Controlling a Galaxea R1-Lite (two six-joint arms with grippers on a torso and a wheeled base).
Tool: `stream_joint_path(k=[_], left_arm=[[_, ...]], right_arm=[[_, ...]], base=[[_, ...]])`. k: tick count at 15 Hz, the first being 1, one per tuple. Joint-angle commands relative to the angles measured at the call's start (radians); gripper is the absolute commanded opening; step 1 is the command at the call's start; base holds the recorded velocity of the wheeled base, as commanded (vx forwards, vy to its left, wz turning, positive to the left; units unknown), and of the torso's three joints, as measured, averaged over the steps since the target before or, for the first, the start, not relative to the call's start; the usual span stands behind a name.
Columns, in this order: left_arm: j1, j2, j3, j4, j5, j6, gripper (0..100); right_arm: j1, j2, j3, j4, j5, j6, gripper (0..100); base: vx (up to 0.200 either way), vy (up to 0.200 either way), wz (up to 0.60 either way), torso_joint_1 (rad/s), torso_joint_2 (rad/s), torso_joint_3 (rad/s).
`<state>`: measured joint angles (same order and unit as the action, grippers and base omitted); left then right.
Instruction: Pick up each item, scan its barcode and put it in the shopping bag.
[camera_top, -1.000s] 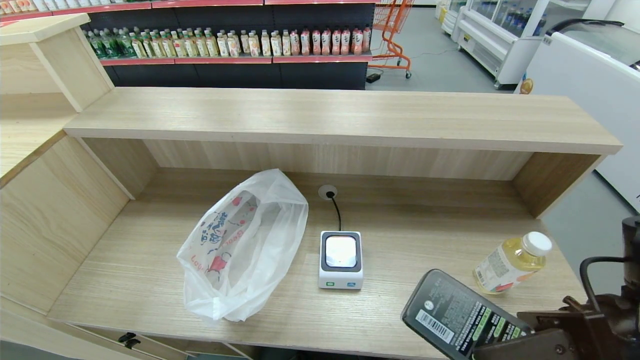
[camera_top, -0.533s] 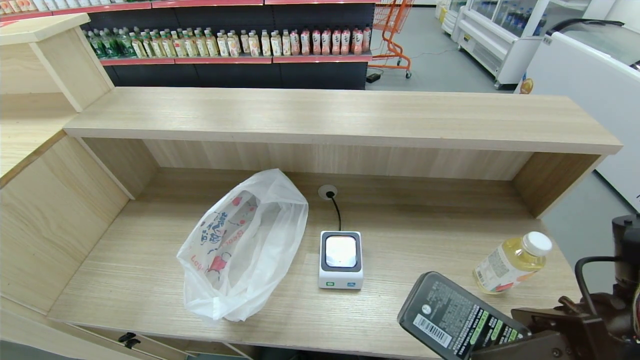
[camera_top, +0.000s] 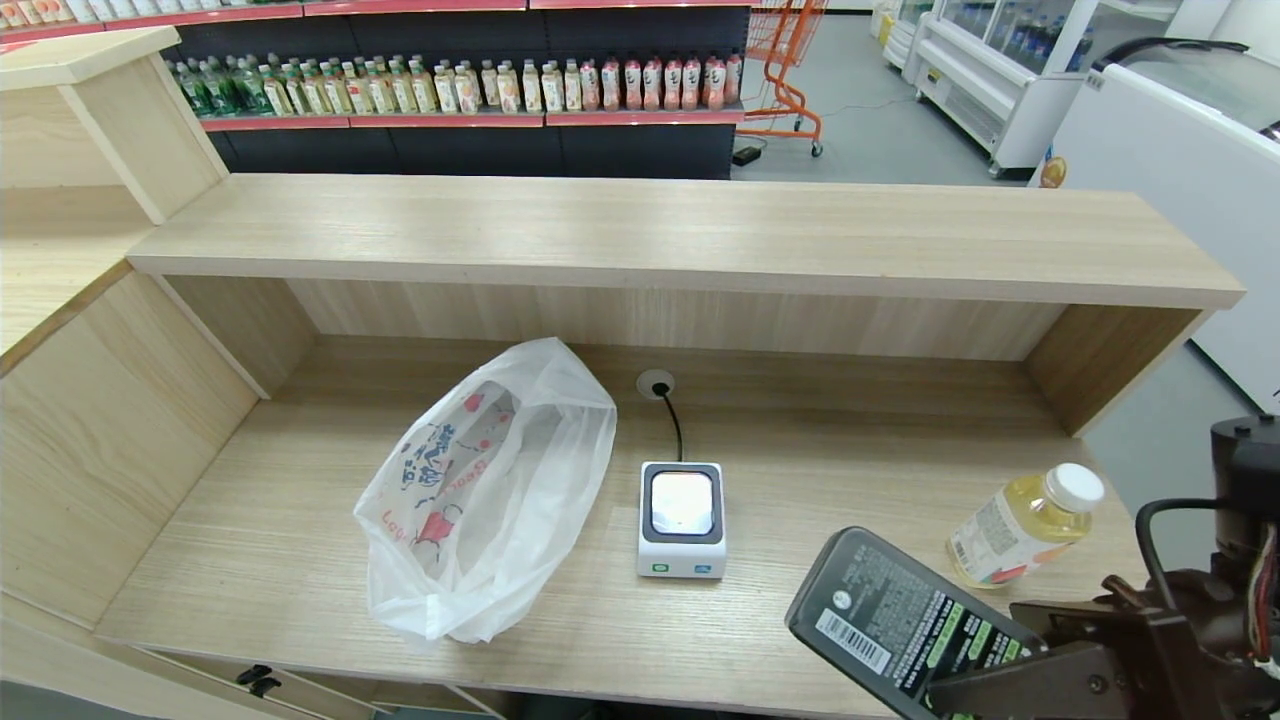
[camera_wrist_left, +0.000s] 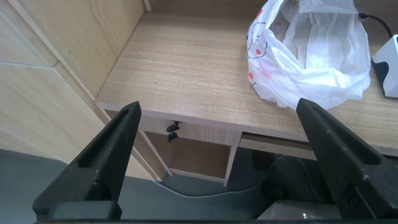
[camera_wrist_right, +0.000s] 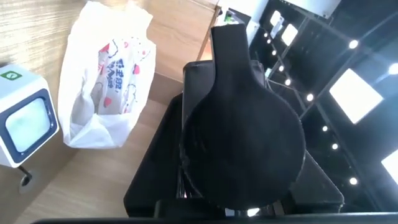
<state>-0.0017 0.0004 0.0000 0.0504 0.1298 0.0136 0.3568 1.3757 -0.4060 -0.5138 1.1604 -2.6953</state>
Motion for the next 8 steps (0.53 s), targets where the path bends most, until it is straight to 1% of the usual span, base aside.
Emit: stream_joint_path(k=[1, 5, 8], left_arm=[[0.0, 0.0, 0.0, 0.0, 0.001, 0.0, 100], [0.0, 0.0, 0.0, 0.0, 0.001, 0.0, 100], [0.0, 0.0, 0.0, 0.0, 0.001, 0.0, 100]], right_arm=[[0.002, 0.005, -0.001, 0.0, 0.001, -0.001, 0], [0.025, 0.002, -0.005, -0.003, 0.001, 0.0, 0], [0.054, 0.013, -0.02, -0.04, 0.001, 0.006, 0]], base=[[0.0, 0.0, 0.0, 0.0, 0.0, 0.0], [0.0, 0.0, 0.0, 0.0, 0.0, 0.0], [0.0, 0.0, 0.0, 0.0, 0.0, 0.0]])
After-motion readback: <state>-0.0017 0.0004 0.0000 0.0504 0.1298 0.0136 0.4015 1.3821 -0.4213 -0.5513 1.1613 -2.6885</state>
